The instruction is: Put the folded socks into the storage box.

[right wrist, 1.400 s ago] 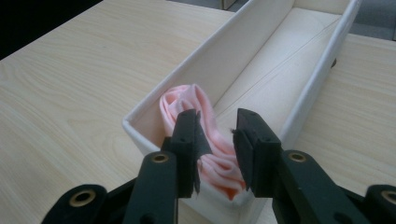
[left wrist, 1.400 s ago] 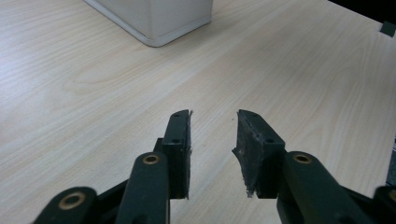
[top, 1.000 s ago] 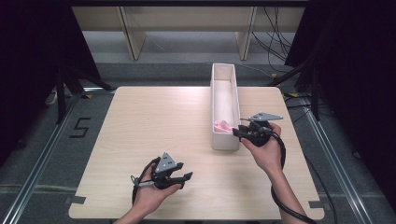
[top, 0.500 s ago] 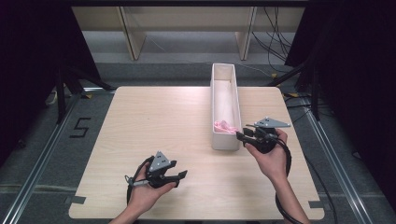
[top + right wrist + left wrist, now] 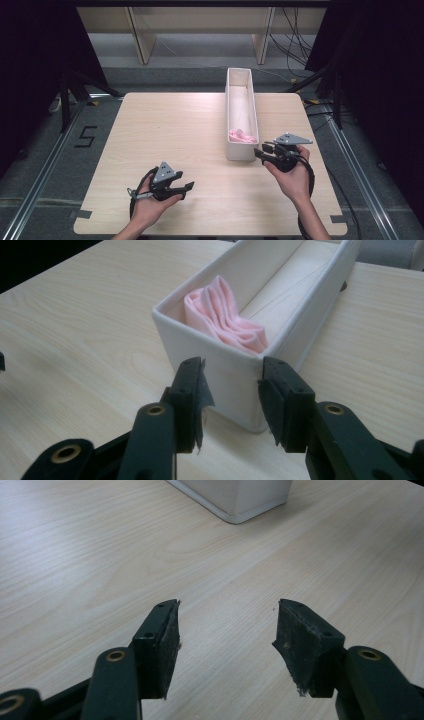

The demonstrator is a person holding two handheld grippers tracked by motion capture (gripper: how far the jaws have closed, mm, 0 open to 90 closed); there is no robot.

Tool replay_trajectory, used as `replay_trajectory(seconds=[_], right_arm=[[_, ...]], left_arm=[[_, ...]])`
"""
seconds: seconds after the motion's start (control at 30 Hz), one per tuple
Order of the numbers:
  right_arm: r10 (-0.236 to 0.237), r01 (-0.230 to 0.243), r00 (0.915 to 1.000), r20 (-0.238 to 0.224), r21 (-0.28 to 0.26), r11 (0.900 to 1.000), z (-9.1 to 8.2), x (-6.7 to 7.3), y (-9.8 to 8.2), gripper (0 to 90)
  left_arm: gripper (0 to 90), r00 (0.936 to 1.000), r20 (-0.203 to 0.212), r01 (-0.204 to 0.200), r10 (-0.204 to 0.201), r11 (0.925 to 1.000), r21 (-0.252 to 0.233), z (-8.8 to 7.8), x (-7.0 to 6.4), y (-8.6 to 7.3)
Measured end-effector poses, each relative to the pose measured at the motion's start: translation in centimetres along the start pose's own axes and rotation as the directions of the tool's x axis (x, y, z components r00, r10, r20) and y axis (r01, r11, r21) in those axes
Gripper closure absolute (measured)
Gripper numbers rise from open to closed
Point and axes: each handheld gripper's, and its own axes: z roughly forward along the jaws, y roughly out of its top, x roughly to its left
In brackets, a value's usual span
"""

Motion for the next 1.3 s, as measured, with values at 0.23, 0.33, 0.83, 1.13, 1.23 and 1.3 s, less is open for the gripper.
replay_trajectory(seconds=[0.23,0.33,0.83,1.13,1.23,1.3], right_arm=[[0.003,-0.003,1.0,0.008,0.019,1.0,-0.7,0.2,-1.1,59.8],[-0.007,0.007,1.0,-0.002,0.011,1.0,-0.8,0.1,-1.7,59.4],[0.048,-0.049,0.998,0.042,0.034,0.998,-2.3,0.0,-6.1,56.3],[0.048,-0.05,0.9959,0.076,0.025,0.998,-2.6,-0.1,-9.0,53.5],[0.079,-0.08,0.9933,0.084,0.004,0.997,-2.7,0.0,-9.7,52.9],[0.082,-0.08,0.9929,0.086,-0.02,0.997,-2.7,0.0,-10.3,52.7]], left_arm=[[41.5,0.9994,-0.035,0.005,-0.005,1.0,0.003,-0.6,1.0,-0.6],[41.1,0.9987,-0.051,-0.004,0.004,1.0,-0.002,-0.9,1.5,-0.9],[38.9,0.9931,-0.116,0.018,-0.019,0.9997,-0.016,-2.2,3.7,-3.4],[36.7,0.9883,-0.145,0.041,-0.046,0.9986,-0.032,-2.3,4.6,-5.5],[35.9,0.9871,-0.15,0.047,-0.055,0.9971,-0.06,-2.5,4.6,-5.7],[35.3,0.9855,-0.157,0.049,-0.063,0.9946,-0.092,-2.6,4.5,-5.7]])
